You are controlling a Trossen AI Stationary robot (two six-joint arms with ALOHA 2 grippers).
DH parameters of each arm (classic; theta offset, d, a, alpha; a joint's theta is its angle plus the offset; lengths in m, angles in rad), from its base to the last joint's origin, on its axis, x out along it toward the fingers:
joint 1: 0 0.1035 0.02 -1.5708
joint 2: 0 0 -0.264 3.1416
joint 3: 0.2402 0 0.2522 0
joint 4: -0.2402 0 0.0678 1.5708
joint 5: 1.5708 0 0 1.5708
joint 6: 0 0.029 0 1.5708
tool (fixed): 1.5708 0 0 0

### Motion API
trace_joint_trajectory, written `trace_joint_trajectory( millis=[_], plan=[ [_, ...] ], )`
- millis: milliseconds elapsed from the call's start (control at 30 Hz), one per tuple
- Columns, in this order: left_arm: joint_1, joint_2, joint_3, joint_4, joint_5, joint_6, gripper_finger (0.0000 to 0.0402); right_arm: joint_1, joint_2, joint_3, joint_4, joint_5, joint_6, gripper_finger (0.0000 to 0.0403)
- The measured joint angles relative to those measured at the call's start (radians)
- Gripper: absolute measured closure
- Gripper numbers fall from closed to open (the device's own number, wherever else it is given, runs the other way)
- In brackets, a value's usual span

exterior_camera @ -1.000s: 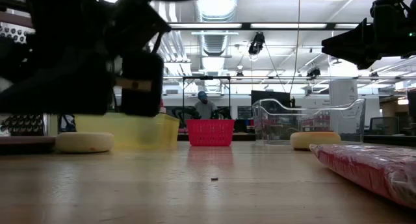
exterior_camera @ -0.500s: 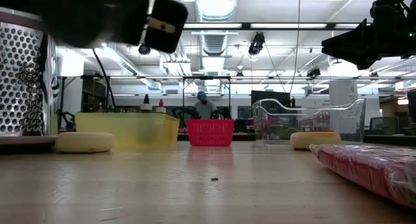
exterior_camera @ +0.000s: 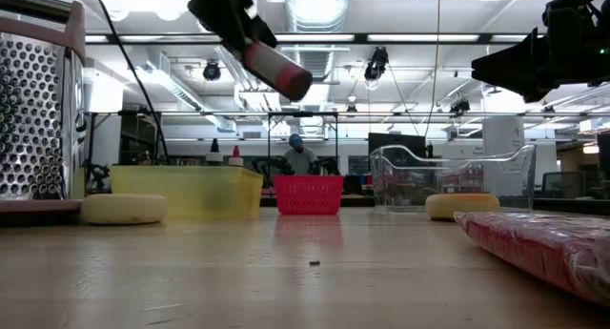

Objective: Pick & Place Food Item
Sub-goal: Put the pink food coloring bottle into the yellow bin

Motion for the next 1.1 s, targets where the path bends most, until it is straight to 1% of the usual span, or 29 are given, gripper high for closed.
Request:
trace_joint_trajectory(
  millis=[267,400,467,600,700,867,1100],
  plan=[
    [0.185,-0.001,0.073,-0.073,-0.139,-0.217,0.0265,0.0,0.0,0.0,0.0,0.0,0.0,0.0199],
    [0.236,-0.001,0.075,-0.115,-0.149,-0.285,0.0265,0.0,0.0,0.0,0.0,0.0,0.0,0.0199],
    [0.255,-0.001,0.092,-0.194,-0.162,-0.307,0.0265,0.0,0.0,0.0,0.0,0.0,0.0,0.0199],
    [0.274,-0.005,0.169,-0.373,-0.238,-0.396,0.0267,0.0,0.0,0.0,0.0,0.0,0.0,0.0199],
    [0.272,-0.005,0.217,-0.462,-0.285,-0.431,0.0267,0.0,0.0,0.0,0.0,0.0,0.0,0.0199],
    [0.269,-0.022,0.244,-0.559,-0.313,-0.512,0.0266,0.0,0.0,0.0,0.0,0.0,0.0,0.0199],
    [0.286,-0.041,0.234,-0.643,-0.305,-0.53,0.0266,0.0,0.0,0.0,0.0,0.0,0.0,0.0199]
  ],
)
